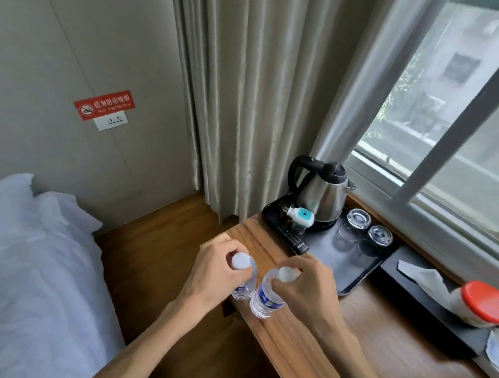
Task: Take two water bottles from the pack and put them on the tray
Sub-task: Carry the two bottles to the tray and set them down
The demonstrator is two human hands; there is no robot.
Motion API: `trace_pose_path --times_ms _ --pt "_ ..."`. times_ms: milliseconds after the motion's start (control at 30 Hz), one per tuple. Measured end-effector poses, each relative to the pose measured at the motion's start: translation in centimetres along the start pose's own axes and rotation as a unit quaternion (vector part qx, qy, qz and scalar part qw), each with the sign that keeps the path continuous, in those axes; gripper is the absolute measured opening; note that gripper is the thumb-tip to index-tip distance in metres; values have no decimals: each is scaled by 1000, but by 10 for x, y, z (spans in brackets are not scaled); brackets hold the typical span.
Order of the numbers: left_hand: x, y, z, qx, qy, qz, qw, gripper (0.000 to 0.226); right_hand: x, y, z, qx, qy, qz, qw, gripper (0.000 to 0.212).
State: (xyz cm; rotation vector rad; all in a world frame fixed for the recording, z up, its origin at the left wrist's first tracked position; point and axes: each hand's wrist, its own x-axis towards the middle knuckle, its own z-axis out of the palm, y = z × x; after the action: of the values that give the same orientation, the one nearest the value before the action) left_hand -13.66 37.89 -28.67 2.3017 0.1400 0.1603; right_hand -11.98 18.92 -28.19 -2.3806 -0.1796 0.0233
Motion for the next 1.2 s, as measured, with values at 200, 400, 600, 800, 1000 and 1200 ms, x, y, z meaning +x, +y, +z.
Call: trace_pose_path --times_ms 200,400,600,800,1000,1200 --pt "64 -11 13 -16 -92 41 995 22 33 3 17 11 40 81 996 12" --pt "114 -8 25 -14 -145 67 987 21 49 11 21 29 79 136 987 13" --pt "139 -3 29 -9 -222 122 967 22 50 9 25 13 111 193 975 13" --pt "156 -11 26 -53 -303 186 933 25 50 -8 44 3 157 225 962 15" --pt "167 -18 27 -66 -345 239 905 30 44 -17 54 -16 188 259 947 19" --pt "173 -35 33 -85 -376 252 888 52 35 -16 61 -1 212 270 939 48"
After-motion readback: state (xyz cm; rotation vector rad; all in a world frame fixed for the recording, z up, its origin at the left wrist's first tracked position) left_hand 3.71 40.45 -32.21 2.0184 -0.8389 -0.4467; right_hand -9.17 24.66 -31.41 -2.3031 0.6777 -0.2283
